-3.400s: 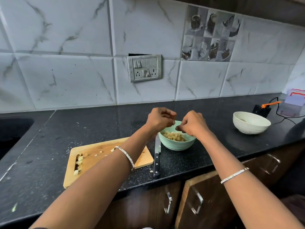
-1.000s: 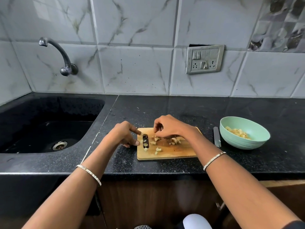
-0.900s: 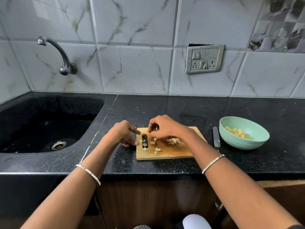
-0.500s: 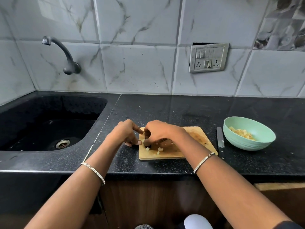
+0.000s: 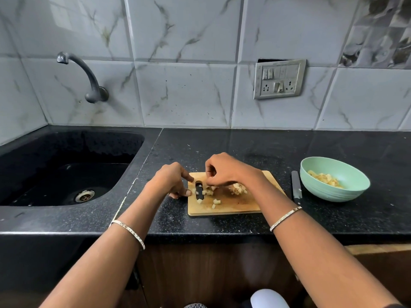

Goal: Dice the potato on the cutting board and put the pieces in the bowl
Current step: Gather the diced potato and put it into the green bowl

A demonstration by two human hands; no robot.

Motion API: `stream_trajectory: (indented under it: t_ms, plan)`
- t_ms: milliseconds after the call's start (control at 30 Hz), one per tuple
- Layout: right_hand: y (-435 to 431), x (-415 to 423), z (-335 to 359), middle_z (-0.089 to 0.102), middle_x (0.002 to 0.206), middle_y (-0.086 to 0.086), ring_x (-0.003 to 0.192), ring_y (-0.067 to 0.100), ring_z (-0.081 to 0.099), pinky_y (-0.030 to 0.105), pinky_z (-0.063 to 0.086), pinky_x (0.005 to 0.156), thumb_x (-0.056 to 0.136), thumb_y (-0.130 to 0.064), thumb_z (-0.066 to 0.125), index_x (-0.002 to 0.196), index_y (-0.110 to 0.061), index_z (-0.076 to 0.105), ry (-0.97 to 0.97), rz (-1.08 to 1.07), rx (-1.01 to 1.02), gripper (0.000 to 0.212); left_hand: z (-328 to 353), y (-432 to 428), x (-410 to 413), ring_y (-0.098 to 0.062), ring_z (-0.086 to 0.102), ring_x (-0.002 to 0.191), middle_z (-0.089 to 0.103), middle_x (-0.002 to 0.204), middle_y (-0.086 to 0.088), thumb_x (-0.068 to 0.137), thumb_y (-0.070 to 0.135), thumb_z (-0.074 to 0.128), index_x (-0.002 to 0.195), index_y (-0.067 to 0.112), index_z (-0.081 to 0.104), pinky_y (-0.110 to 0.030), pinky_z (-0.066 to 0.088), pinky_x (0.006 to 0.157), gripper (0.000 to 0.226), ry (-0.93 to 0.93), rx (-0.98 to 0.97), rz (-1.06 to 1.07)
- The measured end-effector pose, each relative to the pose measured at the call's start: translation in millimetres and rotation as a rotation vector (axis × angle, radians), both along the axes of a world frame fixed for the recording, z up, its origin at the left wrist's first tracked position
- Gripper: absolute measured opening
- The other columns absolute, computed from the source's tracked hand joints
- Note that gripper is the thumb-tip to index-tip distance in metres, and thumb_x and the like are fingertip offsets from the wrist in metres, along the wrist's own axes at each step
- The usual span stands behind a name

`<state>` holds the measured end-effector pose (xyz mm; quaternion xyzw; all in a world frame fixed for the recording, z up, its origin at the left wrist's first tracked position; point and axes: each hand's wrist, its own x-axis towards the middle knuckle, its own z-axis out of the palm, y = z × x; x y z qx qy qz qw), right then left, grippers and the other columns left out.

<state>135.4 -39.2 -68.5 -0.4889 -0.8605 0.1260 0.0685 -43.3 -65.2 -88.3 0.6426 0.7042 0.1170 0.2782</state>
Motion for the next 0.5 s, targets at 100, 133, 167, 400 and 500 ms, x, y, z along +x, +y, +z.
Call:
stream_trajectory:
  t_ms: [100,133,167,400,500]
  plan:
    - [-4.0,-1.6,2.2,0.072,0.093,-0.004,0.086,0.01,0.065,0.021,0.05,0.072,0.085,-0.016,0.07,0.097,-0.017,0.076,0.091,0.039,0.0,0.013,0.7,0.7,-0.7,-0.018,0.069,0.059,0.074,0.087,-0.008,0.07,0.015,0.087,0.113,0.031,0.072,-0.026,0.057,0.058,0.048,-0.012,-0.002,-0.005]
    - [-5.4,-5.0,1.6,0.073,0.098,-0.003,0.088,0.01,0.065,0.019,0.048,0.071,0.087,-0.018,0.07,0.103,-0.016,0.077,0.092,0.052,-0.02,0.017,0.8,0.3,-1.1,-0.019,0.07,0.06,0.074,0.088,-0.009,0.07,0.014,0.087,0.113,0.03,0.072,-0.027,0.059,0.06,0.048,-0.018,-0.003,-0.004]
    - [-5.9,-8.9,-0.2,0.074,0.101,-0.002,0.09,0.01,0.065,0.02,0.048,0.073,0.088,-0.021,0.071,0.107,-0.016,0.076,0.069,0.061,-0.048,0.02,0.9,-0.2,-1.2,-0.019,0.07,0.06,0.073,0.089,-0.009,0.071,0.013,0.087,0.113,0.029,0.072,-0.029,0.06,0.063,0.048,-0.024,-0.003,-0.004]
    - [-6.3,-24.8,-15.8,0.07,0.102,0.003,0.096,0.023,0.065,0.042,0.055,0.087,0.082,-0.028,0.077,0.104,-0.016,0.075,-0.091,-0.037,0.021,0.025,-1.6,-1.3,-2.8,-0.019,0.069,0.059,0.071,0.099,-0.012,0.072,0.016,0.087,0.112,0.033,0.071,-0.028,0.06,0.062,0.046,-0.026,0.005,-0.006]
    - [-5.3,-30.3,-17.7,0.067,0.099,0.004,0.096,0.026,0.065,0.044,0.055,0.087,0.085,-0.025,0.073,0.097,-0.016,0.07,-0.114,-0.064,0.051,0.016,-0.7,-2.9,-2.3,-0.018,0.069,0.059,0.072,0.093,-0.01,0.072,0.016,0.086,0.112,0.032,0.072,-0.029,0.061,0.064,0.045,-0.033,0.012,-0.01]
